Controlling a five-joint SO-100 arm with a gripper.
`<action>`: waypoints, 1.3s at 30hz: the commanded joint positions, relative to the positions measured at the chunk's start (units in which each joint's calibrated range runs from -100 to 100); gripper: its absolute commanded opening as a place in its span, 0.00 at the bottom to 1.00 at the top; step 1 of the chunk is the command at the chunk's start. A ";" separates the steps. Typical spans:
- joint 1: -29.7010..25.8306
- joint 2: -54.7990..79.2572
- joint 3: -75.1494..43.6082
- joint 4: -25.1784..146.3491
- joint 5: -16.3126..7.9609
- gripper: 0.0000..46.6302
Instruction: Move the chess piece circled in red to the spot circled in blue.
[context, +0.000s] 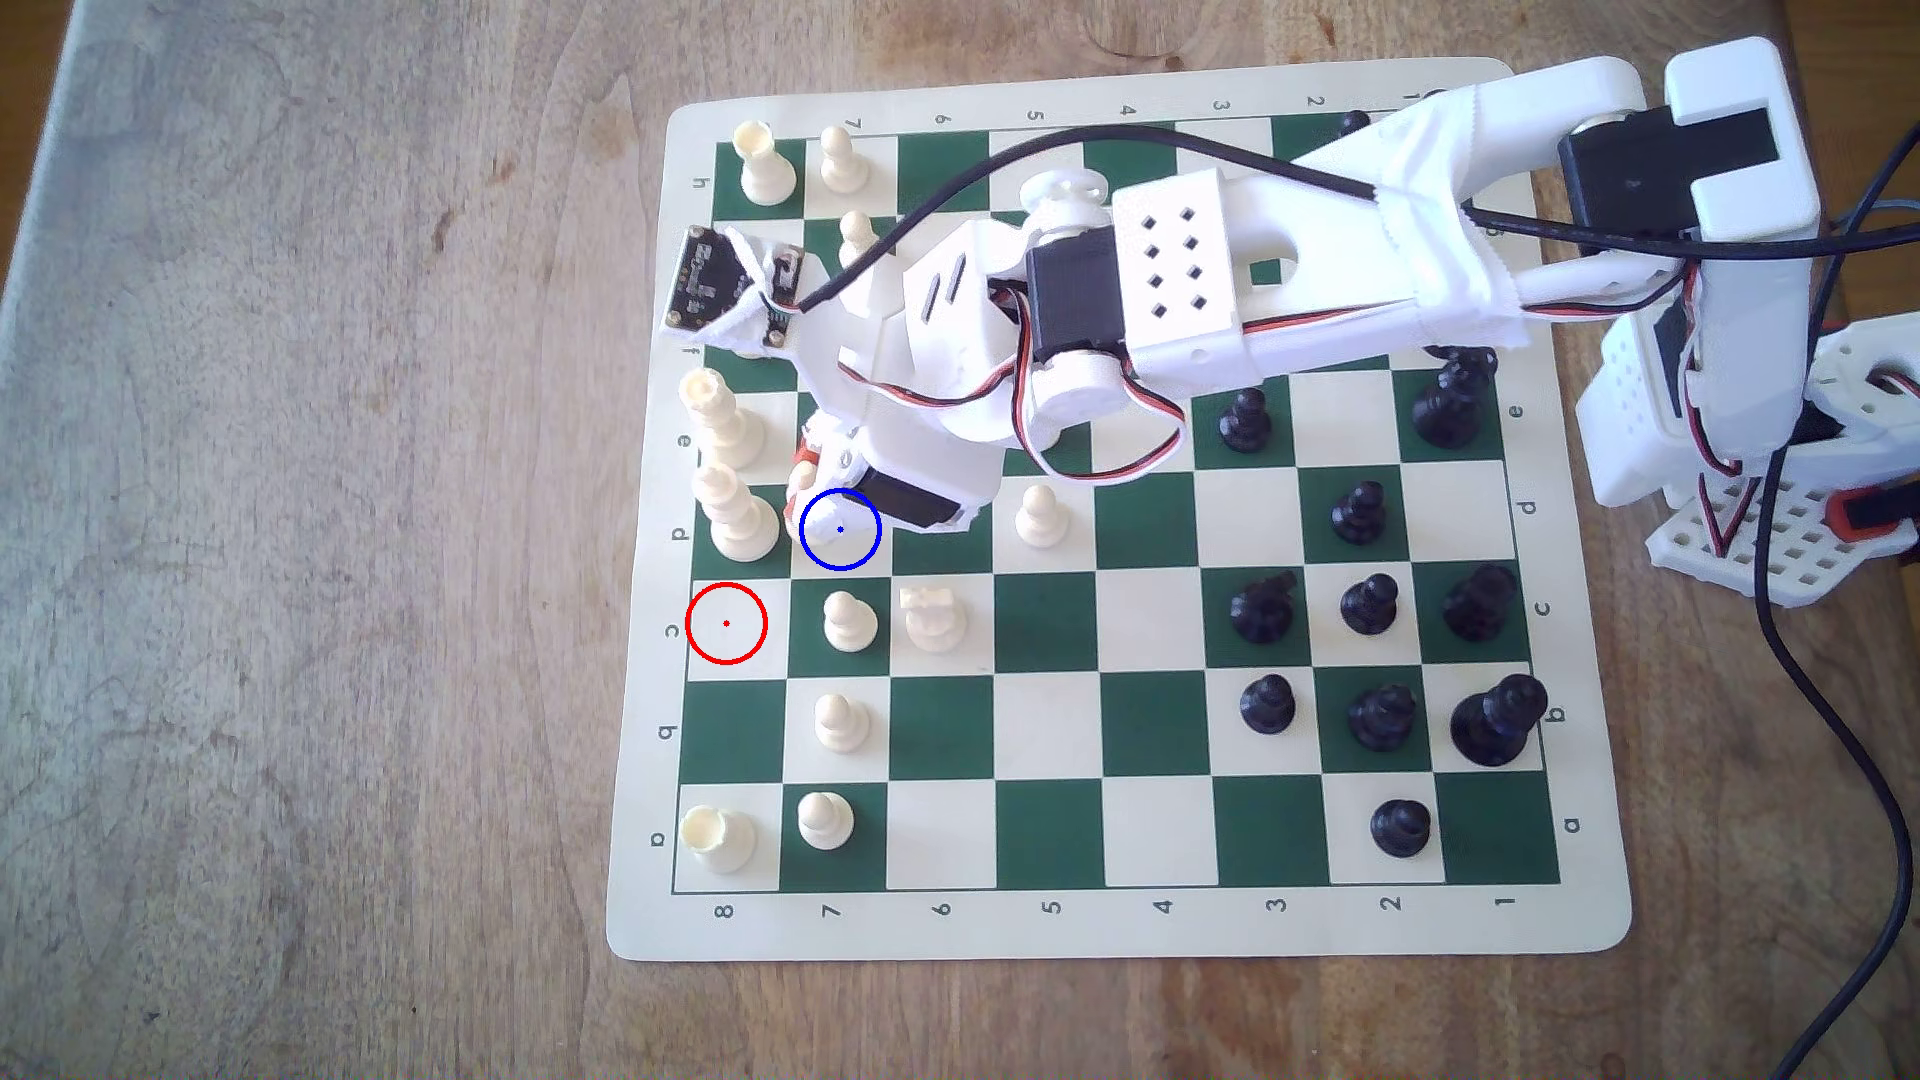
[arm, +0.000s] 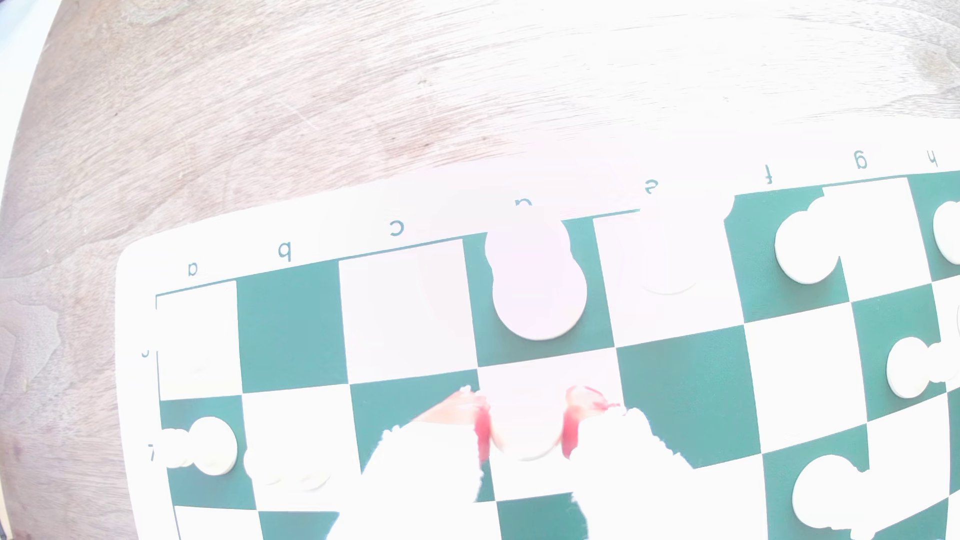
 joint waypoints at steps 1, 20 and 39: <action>0.66 -0.55 -0.67 -1.14 0.44 0.03; 1.13 2.42 0.06 -2.61 0.78 0.03; 0.19 4.29 -1.12 -3.19 0.68 0.04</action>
